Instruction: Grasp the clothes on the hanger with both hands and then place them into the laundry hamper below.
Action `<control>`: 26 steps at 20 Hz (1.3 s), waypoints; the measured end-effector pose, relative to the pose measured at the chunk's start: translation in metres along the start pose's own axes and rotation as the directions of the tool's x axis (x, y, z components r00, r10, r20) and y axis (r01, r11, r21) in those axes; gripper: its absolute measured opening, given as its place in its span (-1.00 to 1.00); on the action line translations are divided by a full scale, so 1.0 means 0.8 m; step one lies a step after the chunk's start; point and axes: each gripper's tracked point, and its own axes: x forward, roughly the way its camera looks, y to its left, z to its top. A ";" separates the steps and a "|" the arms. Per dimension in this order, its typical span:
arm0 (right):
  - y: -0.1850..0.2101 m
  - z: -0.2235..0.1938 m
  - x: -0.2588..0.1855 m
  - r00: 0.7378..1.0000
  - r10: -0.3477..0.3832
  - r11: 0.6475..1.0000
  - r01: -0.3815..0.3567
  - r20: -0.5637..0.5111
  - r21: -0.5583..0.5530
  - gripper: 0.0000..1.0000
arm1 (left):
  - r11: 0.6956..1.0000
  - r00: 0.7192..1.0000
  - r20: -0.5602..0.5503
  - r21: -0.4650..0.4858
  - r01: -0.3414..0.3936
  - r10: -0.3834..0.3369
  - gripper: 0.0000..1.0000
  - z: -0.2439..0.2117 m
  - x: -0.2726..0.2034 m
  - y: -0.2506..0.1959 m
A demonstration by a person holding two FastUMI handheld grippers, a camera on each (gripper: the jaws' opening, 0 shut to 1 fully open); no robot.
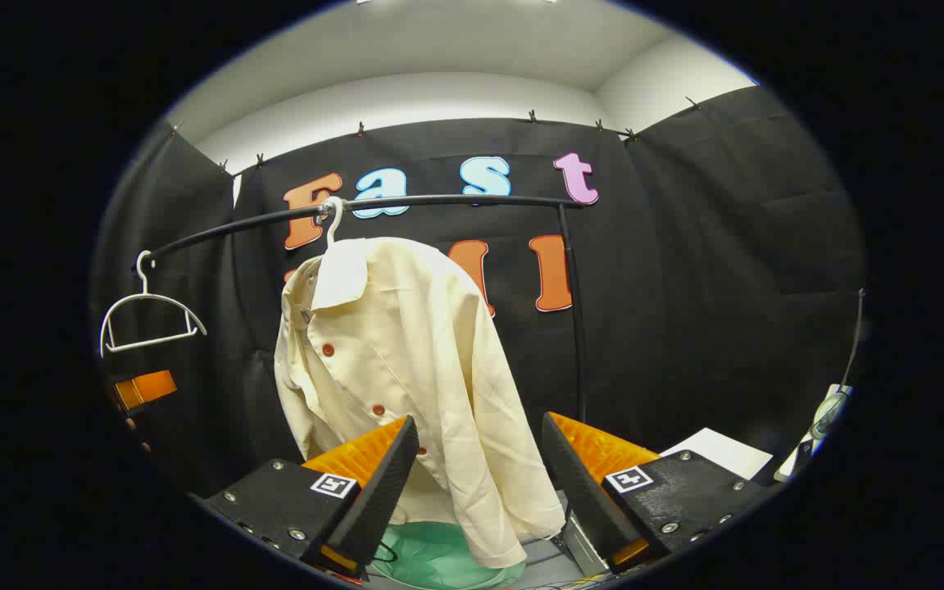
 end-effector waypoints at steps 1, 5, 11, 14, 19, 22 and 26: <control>0.001 -0.001 -0.002 1.000 -0.002 1.000 0.002 -0.002 -0.002 0.89 | 1.000 1.000 -0.006 -0.001 0.003 -0.003 0.86 -0.001 0.001 0.001; 0.005 -0.005 -0.013 1.000 -0.017 1.000 0.017 -0.013 -0.001 0.90 | 0.999 0.999 -0.007 0.009 0.031 -0.031 0.93 0.000 0.004 0.000; 0.012 -0.012 -0.033 0.998 -0.051 0.998 0.050 -0.022 -0.028 0.90 | 0.994 0.994 -0.032 0.035 0.102 -0.101 0.92 -0.010 0.000 -0.007; 0.015 -0.020 -0.037 0.997 -0.071 0.997 0.070 -0.032 -0.034 0.90 | 0.993 0.993 -0.042 0.018 0.113 -0.112 0.84 -0.015 0.000 -0.003; 0.040 -0.034 -0.028 0.996 -0.065 0.997 0.063 -0.058 -0.048 0.89 | 0.995 0.994 -0.045 0.002 0.103 -0.103 0.92 -0.020 0.005 0.008; 0.067 -0.032 -0.017 0.998 -0.029 0.997 0.025 -0.056 -0.071 0.90 | 0.995 0.994 -0.051 -0.006 0.100 -0.100 0.93 -0.025 0.005 0.014; 0.108 -0.031 0.009 0.998 0.033 0.994 -0.038 -0.052 -0.107 0.89 | 0.996 0.995 -0.052 -0.017 0.088 -0.089 1.00 -0.027 -0.001 0.022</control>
